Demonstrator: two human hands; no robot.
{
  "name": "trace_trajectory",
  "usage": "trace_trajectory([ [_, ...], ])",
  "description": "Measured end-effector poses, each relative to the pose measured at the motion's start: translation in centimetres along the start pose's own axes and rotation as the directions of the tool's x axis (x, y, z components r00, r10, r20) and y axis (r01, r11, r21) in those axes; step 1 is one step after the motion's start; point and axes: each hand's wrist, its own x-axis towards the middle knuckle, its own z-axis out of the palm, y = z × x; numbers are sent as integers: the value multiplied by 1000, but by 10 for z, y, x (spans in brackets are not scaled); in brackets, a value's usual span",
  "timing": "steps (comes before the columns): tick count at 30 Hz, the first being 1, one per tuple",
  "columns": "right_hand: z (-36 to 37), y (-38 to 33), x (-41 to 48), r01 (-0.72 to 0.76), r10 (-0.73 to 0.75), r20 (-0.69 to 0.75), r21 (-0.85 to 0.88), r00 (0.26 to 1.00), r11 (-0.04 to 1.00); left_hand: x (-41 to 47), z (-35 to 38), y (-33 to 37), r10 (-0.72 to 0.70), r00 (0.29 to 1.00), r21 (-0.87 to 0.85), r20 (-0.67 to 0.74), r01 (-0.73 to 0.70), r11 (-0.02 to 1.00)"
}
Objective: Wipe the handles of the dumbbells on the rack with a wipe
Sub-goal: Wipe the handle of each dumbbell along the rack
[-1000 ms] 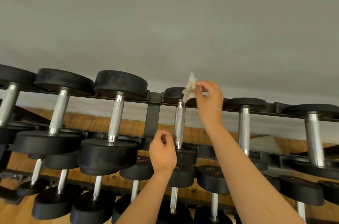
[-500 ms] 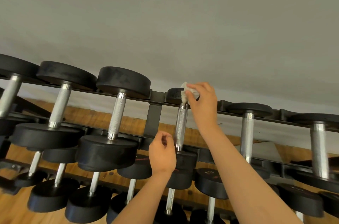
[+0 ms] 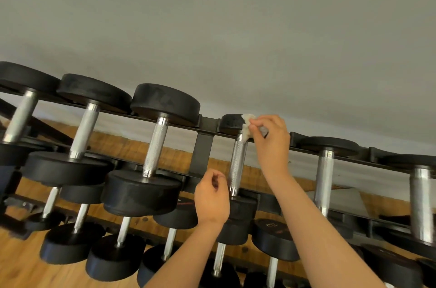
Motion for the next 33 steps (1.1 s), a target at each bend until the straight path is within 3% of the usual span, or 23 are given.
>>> trace_trajectory([
  [13, -2, -1, 26, -184, 195, -58, 152, 979, 971, 0, -1, 1, -14, 1000, -2, -10, 14, 1000],
  [19, -7, 6, -10, -165, 179, -67, 182, 982, 969, 1, -1, 1, -3, 1000, -1, -10, 3, 1000],
  [24, -7, 12, 29, -281, 296, -66, 183, 953, 942, 0, -1, -1, -5, 1000, 6, -17, 5, 1000],
  [30, -4, 17, -8, -234, 263, -96, 245, 960, 941, 2, -1, -3, -24, 1000, -33, -5, 24, 999],
  [33, 0, 20, 17, -287, 316, -106, 222, 943, 932, 5, -3, -4, -36, 999, -40, 4, 36, 999],
])
